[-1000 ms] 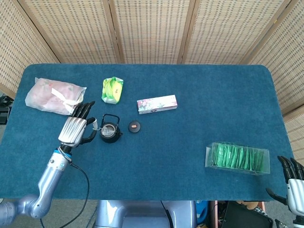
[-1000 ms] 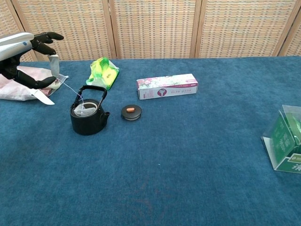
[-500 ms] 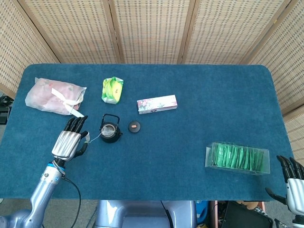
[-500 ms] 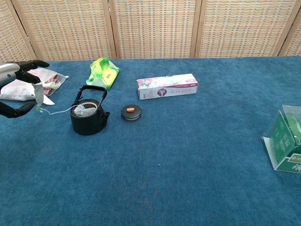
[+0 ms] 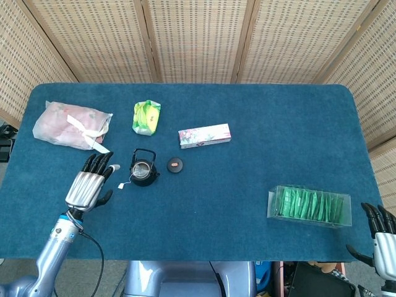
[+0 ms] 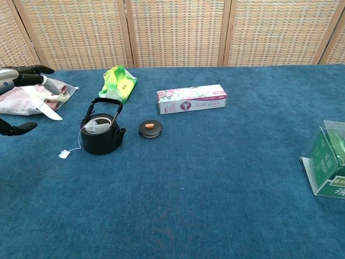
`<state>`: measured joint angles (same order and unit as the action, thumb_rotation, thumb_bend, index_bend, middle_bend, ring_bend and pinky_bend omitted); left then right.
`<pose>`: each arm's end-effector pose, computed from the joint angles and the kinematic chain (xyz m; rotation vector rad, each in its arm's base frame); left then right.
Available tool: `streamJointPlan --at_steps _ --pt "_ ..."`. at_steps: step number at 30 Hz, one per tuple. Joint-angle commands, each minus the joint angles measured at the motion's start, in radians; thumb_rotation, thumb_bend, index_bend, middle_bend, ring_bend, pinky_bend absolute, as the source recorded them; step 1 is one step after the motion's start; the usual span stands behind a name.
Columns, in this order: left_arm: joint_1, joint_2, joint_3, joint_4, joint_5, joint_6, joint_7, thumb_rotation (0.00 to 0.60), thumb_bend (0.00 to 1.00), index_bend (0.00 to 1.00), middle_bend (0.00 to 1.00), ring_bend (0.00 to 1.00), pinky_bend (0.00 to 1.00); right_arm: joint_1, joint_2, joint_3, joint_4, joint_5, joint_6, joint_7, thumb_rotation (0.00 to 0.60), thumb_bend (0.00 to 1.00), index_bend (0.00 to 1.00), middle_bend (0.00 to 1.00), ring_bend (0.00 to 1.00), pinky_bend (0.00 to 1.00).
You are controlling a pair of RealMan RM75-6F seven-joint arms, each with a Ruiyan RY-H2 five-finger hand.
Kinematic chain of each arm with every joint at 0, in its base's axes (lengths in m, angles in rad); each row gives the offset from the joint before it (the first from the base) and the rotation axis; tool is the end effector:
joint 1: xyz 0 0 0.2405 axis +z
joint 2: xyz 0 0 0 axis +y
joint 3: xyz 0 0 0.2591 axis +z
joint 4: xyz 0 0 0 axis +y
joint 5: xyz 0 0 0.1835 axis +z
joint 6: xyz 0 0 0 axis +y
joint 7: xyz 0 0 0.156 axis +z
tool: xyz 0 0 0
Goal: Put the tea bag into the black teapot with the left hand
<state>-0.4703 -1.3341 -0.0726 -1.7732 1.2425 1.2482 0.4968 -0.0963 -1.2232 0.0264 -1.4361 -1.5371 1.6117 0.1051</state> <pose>-0.2008 0.2781 0.0806 -1.7089 -0.8346 -0.8500 -0.3429 -0.1280 0.1782 1.2445 -0.9378 0.8760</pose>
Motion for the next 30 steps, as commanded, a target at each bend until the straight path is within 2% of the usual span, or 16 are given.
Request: streamJointPlan --at_steps 1,3,5,8,15,20,30 --pt "-0.003 0.018 -0.010 -0.018 0.007 0.009 0.016 0.600 0.44 0.21 0.22 0.19 0.16 0.000 -0.001 0.000 0.002 0.000 0.000 0.002 0.600 0.01 0.12 0.20 0.08 0.16" --pt "-0.007 0.028 -0.014 -0.024 0.004 0.006 0.033 0.600 0.54 0.21 0.49 0.49 0.43 0.001 -0.002 0.000 0.004 0.000 -0.002 0.003 0.600 0.01 0.12 0.20 0.08 0.16" --pt "-0.023 0.052 -0.013 -0.043 -0.025 -0.027 0.079 0.600 0.63 0.21 0.65 0.64 0.56 0.001 -0.002 0.000 0.005 -0.001 -0.002 0.005 0.600 0.01 0.12 0.20 0.08 0.16" --pt "-0.043 0.077 -0.016 -0.074 -0.079 -0.066 0.133 0.600 0.72 0.21 0.78 0.75 0.68 0.001 -0.001 0.000 0.005 -0.001 -0.002 0.006 0.600 0.01 0.12 0.20 0.08 0.16" --pt "-0.105 0.103 -0.017 -0.122 -0.242 -0.147 0.262 0.600 0.81 0.21 0.88 0.83 0.73 0.001 0.000 -0.001 0.003 0.000 -0.003 0.005 0.600 0.01 0.12 0.20 0.08 0.16" --pt "-0.161 0.090 -0.024 -0.119 -0.371 -0.196 0.314 0.600 0.82 0.19 0.89 0.84 0.74 0.002 0.001 -0.001 0.001 0.001 -0.006 0.003 0.600 0.01 0.12 0.20 0.08 0.16" --pt "-0.252 0.055 -0.027 -0.080 -0.508 -0.264 0.338 0.600 0.82 0.12 0.89 0.84 0.74 0.002 0.002 0.000 -0.003 0.006 -0.010 0.000 0.600 0.01 0.12 0.20 0.08 0.16"
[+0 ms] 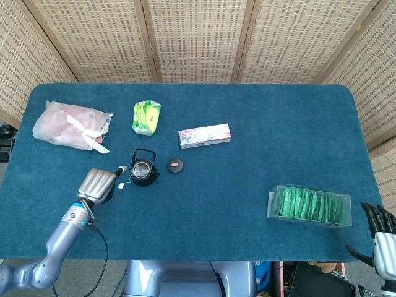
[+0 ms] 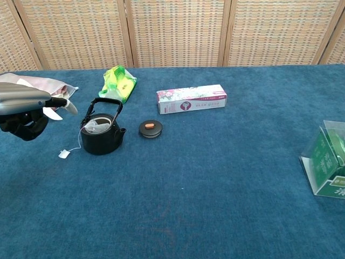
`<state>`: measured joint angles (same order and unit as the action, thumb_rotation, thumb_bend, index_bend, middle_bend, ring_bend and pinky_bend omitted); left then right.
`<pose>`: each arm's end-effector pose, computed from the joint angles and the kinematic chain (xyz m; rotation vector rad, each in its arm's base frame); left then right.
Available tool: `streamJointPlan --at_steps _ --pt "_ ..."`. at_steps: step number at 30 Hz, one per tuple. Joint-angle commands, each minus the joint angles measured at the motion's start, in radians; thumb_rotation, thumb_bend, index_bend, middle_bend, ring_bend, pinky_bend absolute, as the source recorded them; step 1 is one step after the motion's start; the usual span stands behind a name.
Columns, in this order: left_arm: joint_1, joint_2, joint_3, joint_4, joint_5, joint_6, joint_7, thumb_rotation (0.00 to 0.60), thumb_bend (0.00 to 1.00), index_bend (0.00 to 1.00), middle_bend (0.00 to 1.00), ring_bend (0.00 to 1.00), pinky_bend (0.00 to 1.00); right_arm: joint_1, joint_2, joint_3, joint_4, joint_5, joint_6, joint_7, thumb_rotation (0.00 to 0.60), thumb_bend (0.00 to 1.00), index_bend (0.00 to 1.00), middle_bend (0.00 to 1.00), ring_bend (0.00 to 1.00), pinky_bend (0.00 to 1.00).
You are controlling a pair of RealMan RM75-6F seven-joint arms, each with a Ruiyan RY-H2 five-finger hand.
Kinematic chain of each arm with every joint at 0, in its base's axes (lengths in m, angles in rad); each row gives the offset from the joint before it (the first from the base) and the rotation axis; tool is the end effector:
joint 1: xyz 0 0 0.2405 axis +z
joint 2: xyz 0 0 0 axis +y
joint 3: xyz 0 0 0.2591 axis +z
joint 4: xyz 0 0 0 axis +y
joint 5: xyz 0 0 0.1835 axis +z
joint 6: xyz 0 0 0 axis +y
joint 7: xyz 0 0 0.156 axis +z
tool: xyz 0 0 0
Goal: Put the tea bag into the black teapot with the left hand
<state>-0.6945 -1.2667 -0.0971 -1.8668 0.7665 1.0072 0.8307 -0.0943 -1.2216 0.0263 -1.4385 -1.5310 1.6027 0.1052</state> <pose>-0.1864 0.3095 0.0618 -1.9071 -0.8689 -0.4666 -0.3438 -0.1286 0.1777 1.2440 -0.9462 0.8695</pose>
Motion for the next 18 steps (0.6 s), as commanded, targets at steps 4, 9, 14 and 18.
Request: streamJointPlan --at_steps 4,9,14,18 --pt "-0.060 -0.021 0.004 0.018 -0.069 -0.050 0.005 0.600 0.82 0.12 0.89 0.84 0.74 0.000 0.000 0.000 0.000 0.001 -0.001 -0.001 0.600 0.01 0.12 0.20 0.08 0.16" --pt "-0.096 -0.041 0.016 0.029 -0.107 -0.061 0.005 0.600 0.82 0.12 0.89 0.84 0.74 -0.004 0.000 -0.001 0.003 0.006 -0.001 0.003 0.600 0.01 0.12 0.20 0.08 0.16" --pt "-0.125 -0.059 0.036 0.042 -0.137 -0.062 0.009 0.600 0.82 0.12 0.89 0.84 0.74 -0.007 -0.002 -0.001 0.006 0.008 0.002 0.007 0.600 0.01 0.12 0.20 0.08 0.16" --pt "-0.146 -0.078 0.044 0.059 -0.160 -0.057 0.010 0.600 0.82 0.12 0.89 0.84 0.74 -0.009 -0.004 -0.002 0.010 0.009 0.002 0.010 0.600 0.01 0.12 0.20 0.08 0.16"
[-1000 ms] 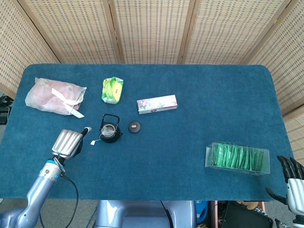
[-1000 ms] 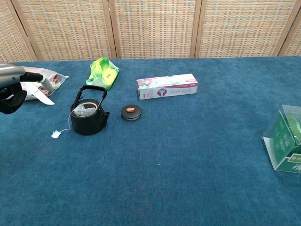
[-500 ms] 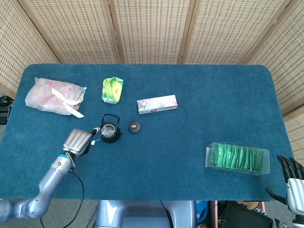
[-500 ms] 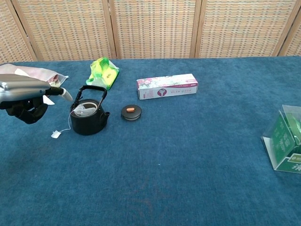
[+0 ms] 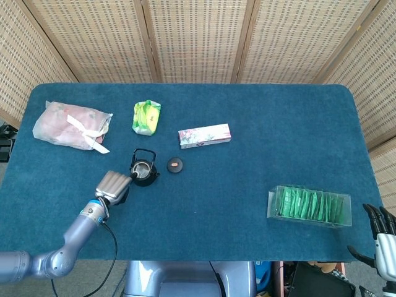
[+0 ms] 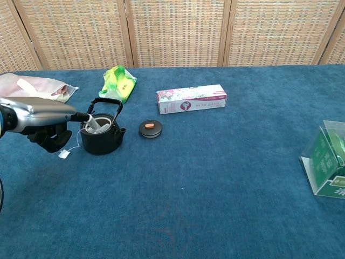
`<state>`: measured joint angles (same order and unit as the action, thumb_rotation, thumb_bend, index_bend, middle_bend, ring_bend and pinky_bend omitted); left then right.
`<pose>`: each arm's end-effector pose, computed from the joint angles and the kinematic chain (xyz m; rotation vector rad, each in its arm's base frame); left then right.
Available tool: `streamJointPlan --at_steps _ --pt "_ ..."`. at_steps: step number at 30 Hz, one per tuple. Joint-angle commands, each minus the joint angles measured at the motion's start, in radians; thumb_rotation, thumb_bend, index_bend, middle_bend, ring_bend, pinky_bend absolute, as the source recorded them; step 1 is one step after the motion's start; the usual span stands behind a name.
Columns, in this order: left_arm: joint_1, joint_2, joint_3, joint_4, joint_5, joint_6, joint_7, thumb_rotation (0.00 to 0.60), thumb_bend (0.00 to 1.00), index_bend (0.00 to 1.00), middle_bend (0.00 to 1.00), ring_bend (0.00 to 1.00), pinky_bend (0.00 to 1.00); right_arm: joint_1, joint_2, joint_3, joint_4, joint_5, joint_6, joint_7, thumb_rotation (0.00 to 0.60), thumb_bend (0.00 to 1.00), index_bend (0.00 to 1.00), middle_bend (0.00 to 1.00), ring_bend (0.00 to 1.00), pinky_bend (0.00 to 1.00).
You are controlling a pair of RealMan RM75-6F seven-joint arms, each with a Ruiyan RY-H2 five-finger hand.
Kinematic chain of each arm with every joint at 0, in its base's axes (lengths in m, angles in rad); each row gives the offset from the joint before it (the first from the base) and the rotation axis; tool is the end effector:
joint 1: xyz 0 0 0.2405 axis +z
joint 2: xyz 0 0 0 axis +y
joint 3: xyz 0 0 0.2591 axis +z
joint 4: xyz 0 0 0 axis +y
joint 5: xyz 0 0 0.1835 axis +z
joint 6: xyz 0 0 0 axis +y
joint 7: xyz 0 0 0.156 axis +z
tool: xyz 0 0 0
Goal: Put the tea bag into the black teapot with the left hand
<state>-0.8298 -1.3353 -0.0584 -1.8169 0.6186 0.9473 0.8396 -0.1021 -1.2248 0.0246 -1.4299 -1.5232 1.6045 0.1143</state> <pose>-0.1704 0.3200 0.0299 -1.9951 -0.9230 -0.4107 -0.3470 -0.1253 0.1780 1.2313 -0.9544 0.8625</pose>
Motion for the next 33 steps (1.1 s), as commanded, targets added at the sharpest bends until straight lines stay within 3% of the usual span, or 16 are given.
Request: streamJointPlan --at_steps 1,11,20,27,33 --pt "-0.017 -0.013 0.009 0.013 -0.020 0.005 0.001 0.600 0.82 0.12 0.89 0.84 0.74 -0.002 -0.001 0.000 0.002 0.002 0.001 0.001 0.600 0.01 0.12 0.20 0.08 0.16" --pt "-0.044 -0.027 0.033 0.035 -0.056 0.021 -0.013 0.600 0.82 0.12 0.89 0.84 0.74 -0.002 -0.001 0.001 0.004 0.004 -0.002 0.004 0.600 0.01 0.12 0.20 0.08 0.16" --pt "0.038 -0.001 0.031 0.003 0.149 0.125 -0.165 0.600 0.82 0.12 0.81 0.80 0.73 -0.002 0.001 0.002 0.002 0.002 0.000 0.001 0.600 0.01 0.12 0.20 0.08 0.16" --pt "0.147 0.025 0.051 -0.027 0.344 0.262 -0.303 0.600 0.79 0.12 0.60 0.59 0.69 0.001 0.003 0.004 0.000 -0.004 0.003 0.000 0.600 0.01 0.12 0.20 0.08 0.16" --pt "0.252 0.040 0.085 -0.027 0.485 0.388 -0.401 0.600 0.63 0.09 0.31 0.28 0.42 0.009 0.003 0.005 0.000 -0.015 0.001 -0.001 0.600 0.01 0.12 0.20 0.08 0.16"
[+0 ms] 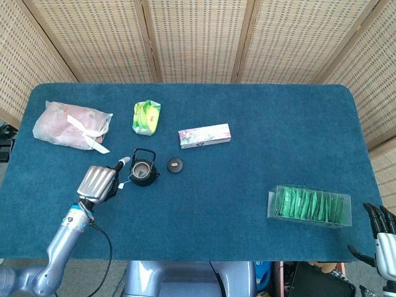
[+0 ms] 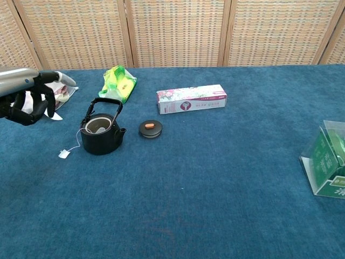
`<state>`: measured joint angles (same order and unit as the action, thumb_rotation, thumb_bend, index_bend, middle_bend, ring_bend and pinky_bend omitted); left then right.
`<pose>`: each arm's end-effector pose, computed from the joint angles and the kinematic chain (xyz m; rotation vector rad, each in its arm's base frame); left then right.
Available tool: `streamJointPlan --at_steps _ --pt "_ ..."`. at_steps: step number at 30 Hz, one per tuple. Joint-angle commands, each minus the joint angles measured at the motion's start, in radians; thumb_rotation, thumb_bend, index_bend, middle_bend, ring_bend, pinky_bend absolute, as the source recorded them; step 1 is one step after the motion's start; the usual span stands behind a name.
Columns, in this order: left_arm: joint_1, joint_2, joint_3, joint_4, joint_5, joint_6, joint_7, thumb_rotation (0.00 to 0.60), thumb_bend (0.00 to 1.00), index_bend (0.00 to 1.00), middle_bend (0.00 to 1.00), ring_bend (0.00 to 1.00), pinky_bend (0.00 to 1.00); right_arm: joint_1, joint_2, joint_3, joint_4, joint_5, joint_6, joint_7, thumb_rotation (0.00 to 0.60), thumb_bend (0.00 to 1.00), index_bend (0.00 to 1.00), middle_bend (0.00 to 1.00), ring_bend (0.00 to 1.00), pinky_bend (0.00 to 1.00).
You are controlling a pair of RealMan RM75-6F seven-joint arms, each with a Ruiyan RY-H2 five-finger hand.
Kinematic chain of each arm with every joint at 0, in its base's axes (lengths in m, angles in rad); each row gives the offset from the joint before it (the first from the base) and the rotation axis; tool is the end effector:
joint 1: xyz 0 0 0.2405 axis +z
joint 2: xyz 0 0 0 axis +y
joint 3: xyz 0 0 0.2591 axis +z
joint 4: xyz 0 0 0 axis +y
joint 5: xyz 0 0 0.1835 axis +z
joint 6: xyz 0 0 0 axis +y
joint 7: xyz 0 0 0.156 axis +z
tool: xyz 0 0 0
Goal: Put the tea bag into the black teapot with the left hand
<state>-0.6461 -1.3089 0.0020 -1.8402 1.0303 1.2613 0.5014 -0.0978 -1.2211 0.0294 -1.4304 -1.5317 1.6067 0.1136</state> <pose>-0.1831 0.2970 0.0758 -1.7415 -0.9158 -0.7958 -0.3451 -0.1278 0.1796 1.2393 -0.9418 0.8715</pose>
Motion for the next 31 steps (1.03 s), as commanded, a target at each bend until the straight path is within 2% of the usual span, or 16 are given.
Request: streamJointPlan --at_steps 1,6,9,14,20,27,31 --pt "0.098 0.013 0.037 0.000 0.107 0.111 -0.088 0.600 0.62 0.09 0.28 0.25 0.39 0.008 -0.002 0.000 0.001 -0.011 -0.003 -0.002 0.600 0.01 0.12 0.20 0.08 0.16" --pt "0.174 0.012 0.064 0.028 0.189 0.185 -0.146 0.600 0.56 0.08 0.12 0.07 0.15 0.016 -0.004 0.000 0.003 -0.024 -0.002 -0.002 0.600 0.01 0.12 0.20 0.08 0.16" --pt "0.216 0.014 0.082 0.036 0.231 0.224 -0.164 0.600 0.55 0.07 0.04 0.00 0.02 0.021 -0.003 0.001 0.001 -0.030 -0.002 -0.005 0.600 0.01 0.12 0.19 0.08 0.16" --pt "0.310 0.022 0.135 0.052 0.316 0.307 -0.207 0.600 0.54 0.07 0.00 0.00 0.00 0.035 -0.004 0.000 -0.005 -0.050 -0.004 -0.014 0.600 0.01 0.12 0.19 0.08 0.16" --pt "0.396 0.033 0.159 0.060 0.371 0.371 -0.246 0.600 0.54 0.07 0.00 0.00 0.00 0.043 -0.002 -0.002 -0.017 -0.066 0.000 -0.027 0.600 0.01 0.12 0.19 0.08 0.16" --pt "0.466 0.049 0.156 0.048 0.403 0.418 -0.257 0.600 0.53 0.07 0.00 0.00 0.00 0.046 -0.003 -0.007 -0.025 -0.078 0.005 -0.035 0.600 0.01 0.12 0.19 0.08 0.16" --pt "0.481 0.058 0.145 0.044 0.430 0.411 -0.258 0.600 0.53 0.07 0.00 0.00 0.00 0.048 -0.004 -0.009 -0.027 -0.082 0.007 -0.039 0.600 0.01 0.12 0.19 0.08 0.16"
